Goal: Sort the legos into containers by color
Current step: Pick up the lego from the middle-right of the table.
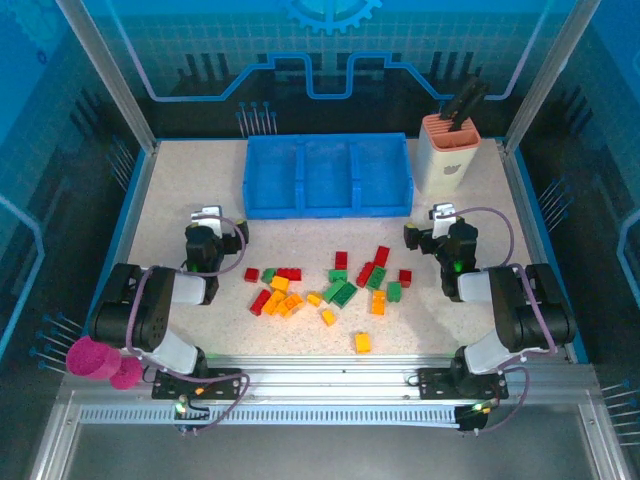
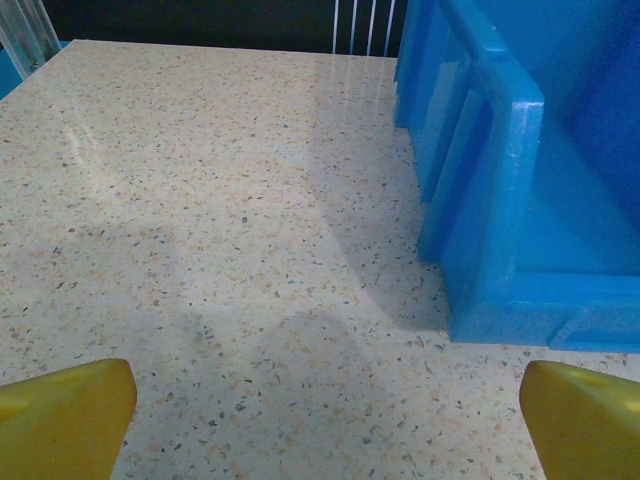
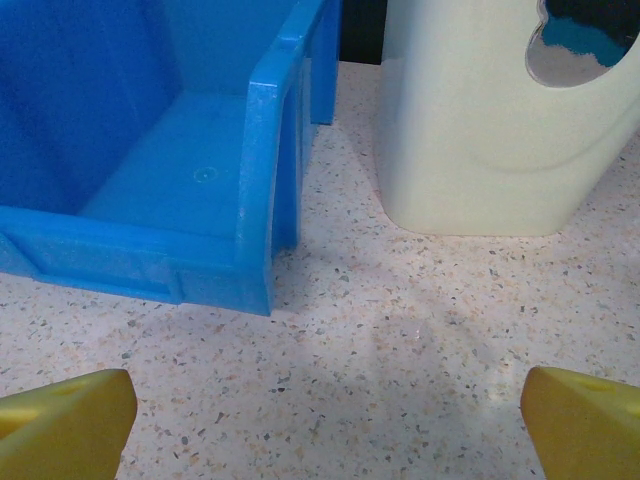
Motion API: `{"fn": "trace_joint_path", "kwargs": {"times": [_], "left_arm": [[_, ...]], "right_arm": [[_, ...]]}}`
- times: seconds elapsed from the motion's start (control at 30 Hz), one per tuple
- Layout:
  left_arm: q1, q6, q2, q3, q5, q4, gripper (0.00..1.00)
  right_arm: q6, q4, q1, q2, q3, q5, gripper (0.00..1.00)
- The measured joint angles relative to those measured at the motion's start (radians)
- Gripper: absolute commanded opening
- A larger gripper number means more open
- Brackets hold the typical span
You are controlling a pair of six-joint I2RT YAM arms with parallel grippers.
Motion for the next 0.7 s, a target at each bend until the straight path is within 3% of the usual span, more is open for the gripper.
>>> {"fn": "trace_joint_path", "kwargs": {"times": [0.7], "left_arm": [[0.0, 0.0, 0.0, 0.0, 0.0, 0.0, 1.0]], "right_arm": [[0.0, 0.0, -0.001, 0.0, 0.0, -0.016, 1.0]]}}
